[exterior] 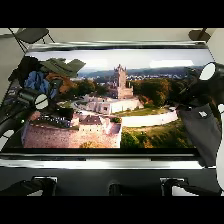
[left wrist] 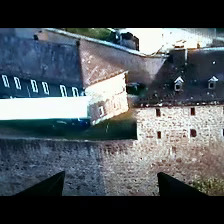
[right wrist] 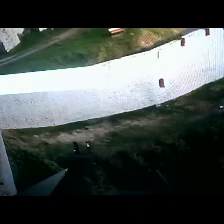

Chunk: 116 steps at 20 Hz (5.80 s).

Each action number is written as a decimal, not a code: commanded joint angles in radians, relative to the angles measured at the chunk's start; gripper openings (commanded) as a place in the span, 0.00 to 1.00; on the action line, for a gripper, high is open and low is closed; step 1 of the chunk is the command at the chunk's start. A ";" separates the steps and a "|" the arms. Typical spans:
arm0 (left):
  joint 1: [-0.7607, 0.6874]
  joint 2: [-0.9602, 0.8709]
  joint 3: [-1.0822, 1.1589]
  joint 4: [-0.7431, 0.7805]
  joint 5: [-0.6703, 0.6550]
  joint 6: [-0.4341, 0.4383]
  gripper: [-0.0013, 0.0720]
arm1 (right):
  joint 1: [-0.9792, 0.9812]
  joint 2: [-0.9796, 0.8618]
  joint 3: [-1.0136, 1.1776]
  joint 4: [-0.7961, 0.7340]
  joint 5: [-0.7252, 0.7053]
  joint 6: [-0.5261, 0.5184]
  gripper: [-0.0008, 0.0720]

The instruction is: Fold the shirts.

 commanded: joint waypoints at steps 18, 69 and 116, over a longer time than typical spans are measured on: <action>0.001 -0.002 0.000 0.001 0.057 0.000 0.99 | 0.001 0.000 0.000 -0.027 -0.898 -0.087 0.88; 0.404 -0.072 0.698 -0.135 0.360 0.027 0.06 | -0.001 0.061 0.003 0.317 -0.358 -0.024 0.84; 0.183 -0.232 -0.306 -0.809 0.344 0.346 0.81 | 0.137 -0.231 -0.019 0.478 -0.122 -0.169 0.98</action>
